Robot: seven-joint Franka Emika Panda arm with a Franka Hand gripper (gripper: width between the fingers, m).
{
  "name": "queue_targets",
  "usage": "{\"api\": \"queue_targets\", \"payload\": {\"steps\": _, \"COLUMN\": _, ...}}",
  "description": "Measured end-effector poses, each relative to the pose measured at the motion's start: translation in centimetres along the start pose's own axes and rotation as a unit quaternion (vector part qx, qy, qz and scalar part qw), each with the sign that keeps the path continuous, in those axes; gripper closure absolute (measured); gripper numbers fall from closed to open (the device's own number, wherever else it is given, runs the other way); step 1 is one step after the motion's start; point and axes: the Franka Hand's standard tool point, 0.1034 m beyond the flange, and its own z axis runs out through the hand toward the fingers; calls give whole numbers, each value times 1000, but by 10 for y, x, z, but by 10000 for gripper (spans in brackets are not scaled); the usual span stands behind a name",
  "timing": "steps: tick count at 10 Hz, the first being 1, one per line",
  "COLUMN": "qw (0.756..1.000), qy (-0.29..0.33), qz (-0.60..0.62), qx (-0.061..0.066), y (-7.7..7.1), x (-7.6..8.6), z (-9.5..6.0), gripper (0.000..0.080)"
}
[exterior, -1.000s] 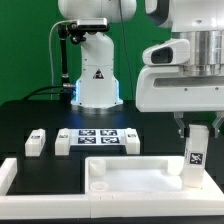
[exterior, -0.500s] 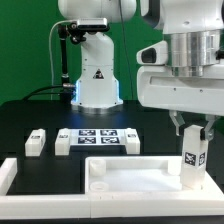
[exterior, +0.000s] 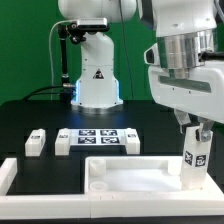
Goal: Assemble desk
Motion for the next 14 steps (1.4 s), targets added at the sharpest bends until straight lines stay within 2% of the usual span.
{"api": "queue_targets", "payload": {"steps": 1, "qw": 1000, "qy": 0, "qz": -3, "qx": 0, "y": 0, "x": -1, "z": 1, "gripper": 505}}
{"api": "queue_targets", "payload": {"steps": 2, "qw": 994, "qy": 4, "qz": -104, "qx": -19, "y": 5, "x": -2, "z": 3, "gripper": 411}}
{"api": "queue_targets", "payload": {"steps": 3, "qw": 980, "qy": 4, "qz": -199, "qx": -31, "y": 7, "x": -5, "z": 2, "gripper": 205}}
{"api": "queue_targets", "payload": {"steps": 4, "qw": 978, "qy": 5, "qz": -207, "qx": -28, "y": 6, "x": -10, "z": 1, "gripper": 205}}
{"api": "queue_targets", "payload": {"steps": 5, "qw": 969, "qy": 3, "qz": -245, "qx": -29, "y": 6, "x": -9, "z": 1, "gripper": 162}}
{"api": "queue_targets", "payload": {"steps": 6, "qw": 957, "qy": 2, "qz": -289, "qx": -29, "y": 7, "x": -8, "z": 2, "gripper": 162}}
{"api": "queue_targets", "payload": {"steps": 9, "qw": 849, "qy": 12, "qz": -527, "qx": -40, "y": 0, "x": -3, "z": 3, "gripper": 150}}
{"api": "queue_targets", "payload": {"steps": 10, "qw": 824, "qy": 11, "qz": -565, "qx": -41, "y": -2, "x": -5, "z": 5, "gripper": 150}}
{"api": "queue_targets", "payload": {"steps": 11, "qw": 810, "qy": 11, "qz": -584, "qx": -43, "y": -2, "x": -11, "z": 6, "gripper": 150}}
{"api": "queue_targets", "payload": {"steps": 13, "qw": 816, "qy": 12, "qz": -577, "qx": -43, "y": -1, "x": -8, "z": 6, "gripper": 150}}
{"api": "queue_targets", "payload": {"steps": 14, "qw": 817, "qy": 12, "qz": -575, "qx": -43, "y": -1, "x": -8, "z": 6, "gripper": 259}}
